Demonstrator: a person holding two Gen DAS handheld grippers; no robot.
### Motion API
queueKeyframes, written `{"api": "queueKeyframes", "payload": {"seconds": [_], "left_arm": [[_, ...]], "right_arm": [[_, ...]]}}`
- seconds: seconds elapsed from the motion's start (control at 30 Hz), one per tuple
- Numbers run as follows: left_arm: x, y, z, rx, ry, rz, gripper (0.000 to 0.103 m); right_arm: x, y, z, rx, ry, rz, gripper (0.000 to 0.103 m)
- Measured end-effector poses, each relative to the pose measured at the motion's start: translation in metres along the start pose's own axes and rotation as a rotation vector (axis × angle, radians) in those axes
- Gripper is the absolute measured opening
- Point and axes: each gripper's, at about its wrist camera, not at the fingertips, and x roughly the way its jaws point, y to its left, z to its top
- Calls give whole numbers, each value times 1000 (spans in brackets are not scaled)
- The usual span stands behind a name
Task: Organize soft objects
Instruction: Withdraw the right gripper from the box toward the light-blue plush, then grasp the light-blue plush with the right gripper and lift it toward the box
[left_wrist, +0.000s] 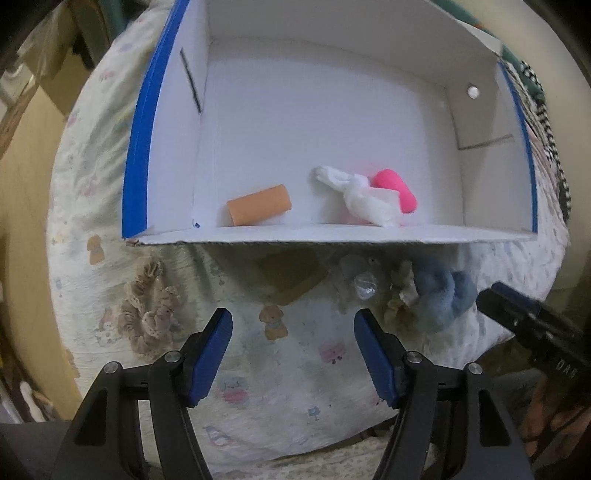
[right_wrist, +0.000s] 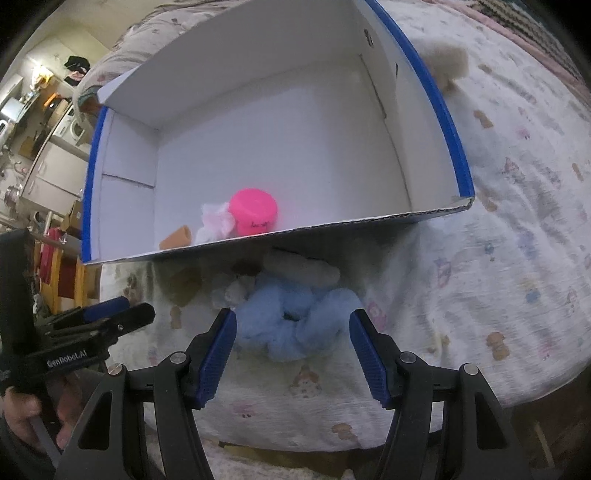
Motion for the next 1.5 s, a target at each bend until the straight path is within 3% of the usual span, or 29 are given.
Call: {"api": "queueKeyframes", "payload": {"seconds": [0.2,0.27,0.5,0.53,0.63,0.73,0.87,0.9,0.97,1.07,1.2,1.5], "left_arm": [[22,3,13,-10,24,13,64],[31,-1,16,14,21,23,60],[64,-11,27,45,57,68,27],[65,-14,28,59,49,86,18],[64,-22,29,120,32,126,10],[60,-27,26,151,24,140,9],[50,-29,20,166,6,138,9],[47,-29,19,171,0,138,9],[42,-26,19,165,-11,137,9],[34,-20,16,151,-17,126,9],[20,-14,11,142,-42,117,9],[-14,-9,-9,137,-110,103,9]], "right_arm": [[4,-3,3,11,-1,9,68],[6,-4,3,12,5,6,68],[15,-14,5,28,27,-21,68],[17,-16,5,33,33,-22,68],[25,-22,5,55,67,-11,68],[38,-24,2,65,122,10,68],[46,-13,-1,5,130,-22,64],[44,-8,-1,-20,117,-36,48],[43,-2,-1,-56,108,-61,31],[38,4,-3,-91,87,-64,20],[19,8,-6,-102,33,-61,15],[-43,22,-10,-140,-109,46,14]]}}
